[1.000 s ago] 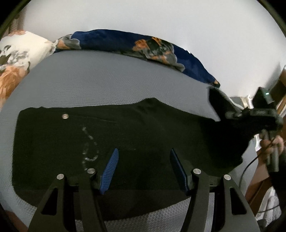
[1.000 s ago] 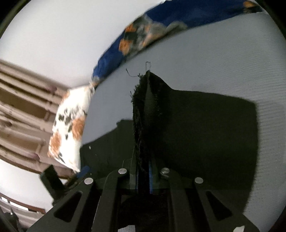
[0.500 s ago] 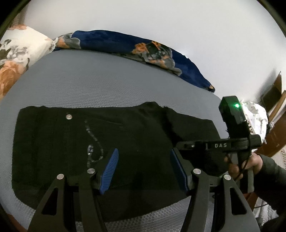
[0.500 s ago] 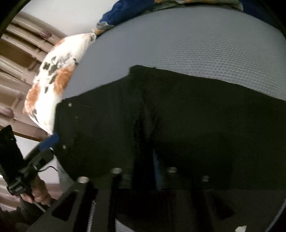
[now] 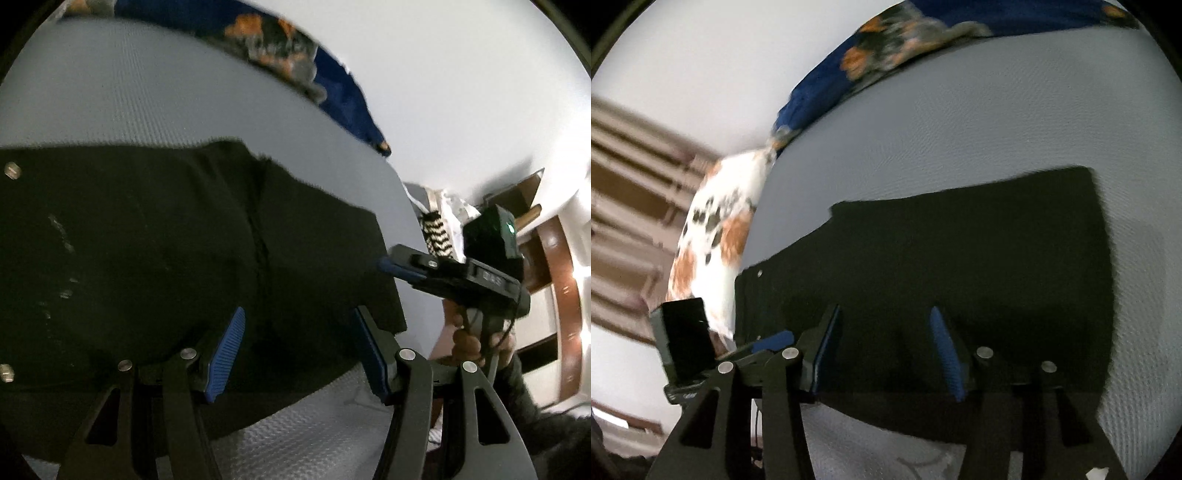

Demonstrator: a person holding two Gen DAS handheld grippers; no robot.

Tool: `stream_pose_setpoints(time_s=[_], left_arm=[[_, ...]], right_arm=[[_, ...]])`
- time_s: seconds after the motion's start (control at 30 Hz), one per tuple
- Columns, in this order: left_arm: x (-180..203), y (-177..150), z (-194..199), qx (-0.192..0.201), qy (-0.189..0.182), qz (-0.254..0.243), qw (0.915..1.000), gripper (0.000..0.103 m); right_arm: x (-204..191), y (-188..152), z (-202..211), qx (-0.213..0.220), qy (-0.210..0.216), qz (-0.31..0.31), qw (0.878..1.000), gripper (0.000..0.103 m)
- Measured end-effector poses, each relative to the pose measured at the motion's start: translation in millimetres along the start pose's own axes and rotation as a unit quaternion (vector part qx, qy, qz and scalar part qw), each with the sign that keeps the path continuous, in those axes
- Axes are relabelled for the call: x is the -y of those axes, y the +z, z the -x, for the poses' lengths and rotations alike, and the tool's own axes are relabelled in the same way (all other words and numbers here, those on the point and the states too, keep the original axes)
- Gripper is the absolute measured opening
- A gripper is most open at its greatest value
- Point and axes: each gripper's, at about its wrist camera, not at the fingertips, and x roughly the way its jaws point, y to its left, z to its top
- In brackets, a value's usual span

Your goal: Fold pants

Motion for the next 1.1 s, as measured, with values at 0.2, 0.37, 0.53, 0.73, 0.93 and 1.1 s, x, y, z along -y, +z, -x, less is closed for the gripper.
stream_pose_setpoints(time_s=[0.2,0.37,0.53,0.73,0.93,1.1], left_arm=[[-10.5,7.9,-30.4,-0.045,-0.001,0.047,0.9979,0.060],[-6.8,8.5,-48.0,-0.058,-0.006,0.051,0.9970,0.059],[1.0,5.3,-61.0,-0.056,-0.014,0.053,0.9970,0.045],[8.8,-5.5,-66.3,-0.048,0.014,0.046,0.9977,0.008],[23.9,-11.1,-43.7,-0.019,0.021,0.026,0.9993,0.007],[5.1,-27.2,-58.1,-0.045,0.051,0.040,0.9969,0.007]], right_arm=[[31.0,-14.0,17.3,0.019,0.003,-0.049,0.999,0.050],[43.7,-18.8,20.5,0.023,0.010,-0.065,0.998,0.050],[46.3,-20.2,19.5,0.021,0.015,-0.064,0.998,0.050],[41.7,-23.7,18.0,0.021,-0.003,-0.047,0.999,0.050],[34.0,-32.1,16.4,0.013,-0.033,-0.014,0.999,0.050],[31.9,-41.6,-1.6,-0.012,-0.069,0.012,0.997,0.048]])
